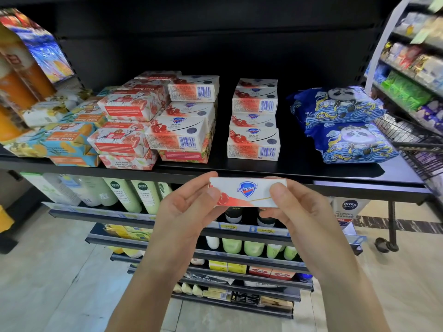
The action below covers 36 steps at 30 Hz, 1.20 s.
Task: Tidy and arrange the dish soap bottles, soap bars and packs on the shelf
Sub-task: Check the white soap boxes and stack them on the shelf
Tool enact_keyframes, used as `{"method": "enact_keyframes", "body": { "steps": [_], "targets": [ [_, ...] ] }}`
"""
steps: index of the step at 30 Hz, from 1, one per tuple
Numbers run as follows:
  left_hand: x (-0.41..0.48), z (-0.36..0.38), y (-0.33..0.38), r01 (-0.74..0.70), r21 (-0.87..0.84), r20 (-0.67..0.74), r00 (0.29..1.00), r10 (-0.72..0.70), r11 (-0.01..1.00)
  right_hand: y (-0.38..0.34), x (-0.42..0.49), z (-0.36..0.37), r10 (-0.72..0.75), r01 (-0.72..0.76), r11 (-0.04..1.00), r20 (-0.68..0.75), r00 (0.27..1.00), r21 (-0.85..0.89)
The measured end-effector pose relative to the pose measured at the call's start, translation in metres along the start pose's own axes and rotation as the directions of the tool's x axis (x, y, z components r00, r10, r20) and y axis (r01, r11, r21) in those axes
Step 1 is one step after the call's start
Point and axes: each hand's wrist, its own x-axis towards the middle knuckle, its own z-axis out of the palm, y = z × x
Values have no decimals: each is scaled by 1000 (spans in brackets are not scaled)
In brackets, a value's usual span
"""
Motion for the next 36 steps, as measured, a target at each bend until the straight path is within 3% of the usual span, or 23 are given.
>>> {"method": "enact_keyframes", "body": {
  "steps": [8,19,25,31,36],
  "targets": [
    [-2,-4,1,33,14,18,999,-33,999,4,0,-2,-1,-2,998,41,999,55],
    [-4,-6,3,137,82,23,990,-140,987,12,4,-11,-113,79,981,189,975,177],
    [-2,-10,2,107,91,16,994,-108,990,11,2,-11,-77,38,984,223,972,174],
    [-2,-13,-1,59,143,3,998,-60,988,3,-1,0,3,-4,998,14,1000,60],
    [-2,-12,-2,59,148,6,998,-61,987,2,-1,4,-5,6,1000,-36,999,24]
  ]
}}
